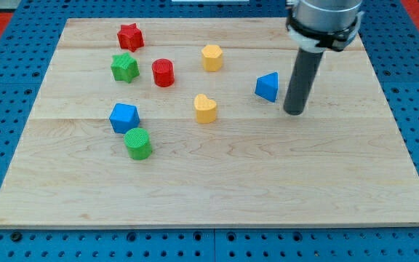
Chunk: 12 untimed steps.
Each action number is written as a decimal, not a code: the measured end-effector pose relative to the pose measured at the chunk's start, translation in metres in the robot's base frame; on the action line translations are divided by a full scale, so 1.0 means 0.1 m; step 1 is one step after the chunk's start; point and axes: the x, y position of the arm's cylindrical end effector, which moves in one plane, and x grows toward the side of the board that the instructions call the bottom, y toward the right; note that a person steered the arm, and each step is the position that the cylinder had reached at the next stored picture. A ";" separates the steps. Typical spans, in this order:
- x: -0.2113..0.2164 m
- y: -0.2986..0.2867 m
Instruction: Move yellow heart towards blue cube
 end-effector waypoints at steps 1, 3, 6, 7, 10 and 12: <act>0.33 -0.53; -0.16 -0.97; -0.08 -1.34; 0.37 -1.08; 0.14 -1.21; 0.09 -2.02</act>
